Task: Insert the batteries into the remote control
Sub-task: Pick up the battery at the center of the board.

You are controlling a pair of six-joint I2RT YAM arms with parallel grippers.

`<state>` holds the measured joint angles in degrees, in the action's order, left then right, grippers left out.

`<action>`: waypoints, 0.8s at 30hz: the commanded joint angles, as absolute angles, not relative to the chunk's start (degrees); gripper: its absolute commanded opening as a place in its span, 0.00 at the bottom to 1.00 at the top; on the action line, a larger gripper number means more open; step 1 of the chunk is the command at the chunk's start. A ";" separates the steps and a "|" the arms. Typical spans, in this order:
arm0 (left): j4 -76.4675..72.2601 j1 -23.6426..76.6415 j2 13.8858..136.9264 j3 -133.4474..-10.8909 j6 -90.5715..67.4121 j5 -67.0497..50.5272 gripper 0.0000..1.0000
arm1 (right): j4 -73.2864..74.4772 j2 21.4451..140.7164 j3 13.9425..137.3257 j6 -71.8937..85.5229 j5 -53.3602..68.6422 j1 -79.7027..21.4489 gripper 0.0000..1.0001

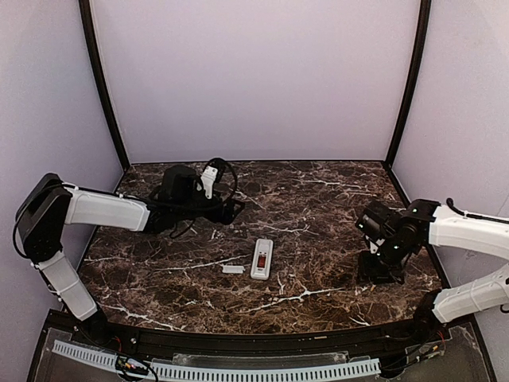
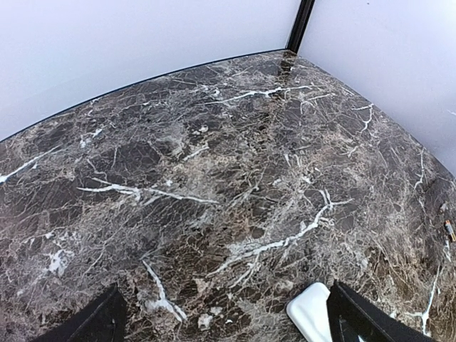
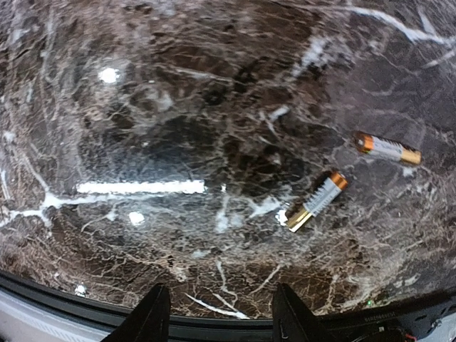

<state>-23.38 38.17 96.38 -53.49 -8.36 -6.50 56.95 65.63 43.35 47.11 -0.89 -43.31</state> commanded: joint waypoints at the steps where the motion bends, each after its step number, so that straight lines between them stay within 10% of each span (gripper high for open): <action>1: -25.37 39.57 93.01 -51.24 -8.77 -2.42 0.99 | 63.32 64.96 42.33 56.03 -6.21 -44.12 0.46; 24: -29.65 42.60 88.07 -48.23 -5.83 -0.70 0.99 | 54.87 72.06 38.85 60.09 -8.77 -40.29 0.35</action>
